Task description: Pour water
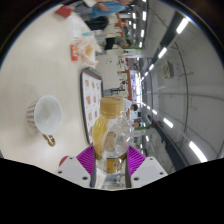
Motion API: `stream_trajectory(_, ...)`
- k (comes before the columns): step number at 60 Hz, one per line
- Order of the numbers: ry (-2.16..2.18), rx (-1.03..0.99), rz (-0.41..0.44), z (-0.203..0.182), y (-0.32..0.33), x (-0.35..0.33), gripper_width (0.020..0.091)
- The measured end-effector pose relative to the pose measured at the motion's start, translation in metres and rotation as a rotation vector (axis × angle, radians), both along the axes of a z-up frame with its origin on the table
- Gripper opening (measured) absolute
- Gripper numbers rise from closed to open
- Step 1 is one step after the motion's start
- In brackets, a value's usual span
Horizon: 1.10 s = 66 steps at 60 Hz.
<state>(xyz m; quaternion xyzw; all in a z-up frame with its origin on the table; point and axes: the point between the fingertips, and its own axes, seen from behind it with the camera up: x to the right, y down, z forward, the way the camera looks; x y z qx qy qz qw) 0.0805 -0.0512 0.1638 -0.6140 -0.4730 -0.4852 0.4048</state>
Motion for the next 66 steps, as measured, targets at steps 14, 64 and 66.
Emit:
stream_trajectory(14,0.803,-0.004,-0.114,0.026,0.005,0.025,0.0392)
stream_trajectory(64,1.441,-0.136,-0.401,-0.133,0.0,0.1,0.0628)
stream_trajectory(66,1.439,-0.151,-0.427,-0.132,-0.005,0.1,0.0753)
